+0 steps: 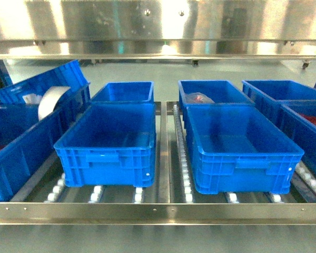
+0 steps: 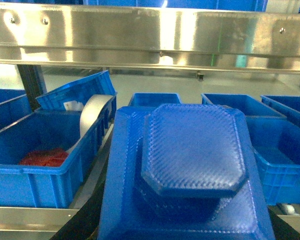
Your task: Sort blue parts and orange caps into right shelf containers
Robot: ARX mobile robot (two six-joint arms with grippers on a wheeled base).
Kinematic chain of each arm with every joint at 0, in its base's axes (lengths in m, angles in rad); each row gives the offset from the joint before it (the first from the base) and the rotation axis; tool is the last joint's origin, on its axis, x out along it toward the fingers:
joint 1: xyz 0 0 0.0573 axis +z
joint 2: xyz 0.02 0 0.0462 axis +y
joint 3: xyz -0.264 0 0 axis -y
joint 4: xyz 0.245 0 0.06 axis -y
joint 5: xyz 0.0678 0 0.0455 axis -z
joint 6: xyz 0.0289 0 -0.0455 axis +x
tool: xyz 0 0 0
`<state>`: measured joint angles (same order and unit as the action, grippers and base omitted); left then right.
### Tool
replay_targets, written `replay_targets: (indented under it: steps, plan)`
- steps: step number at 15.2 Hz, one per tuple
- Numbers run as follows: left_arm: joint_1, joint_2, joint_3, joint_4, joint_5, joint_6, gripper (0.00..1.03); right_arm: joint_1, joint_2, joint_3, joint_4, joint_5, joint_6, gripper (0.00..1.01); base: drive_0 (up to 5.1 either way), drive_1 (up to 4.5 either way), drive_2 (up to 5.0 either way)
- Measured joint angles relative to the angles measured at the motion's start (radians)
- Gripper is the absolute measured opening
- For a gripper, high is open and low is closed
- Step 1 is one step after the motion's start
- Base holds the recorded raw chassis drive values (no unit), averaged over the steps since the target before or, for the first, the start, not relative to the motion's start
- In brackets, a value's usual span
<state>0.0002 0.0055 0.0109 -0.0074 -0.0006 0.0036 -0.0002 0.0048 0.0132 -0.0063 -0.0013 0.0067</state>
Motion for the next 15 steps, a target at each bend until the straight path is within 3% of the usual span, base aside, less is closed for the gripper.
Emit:
replay_targets:
  steps: [15]
  plan:
    - [0.000,0.000,0.000,0.000,0.000,0.000,0.42,0.000,0.000,0.000,-0.001,0.000,0.000,0.44,0.0,0.00,0.0]
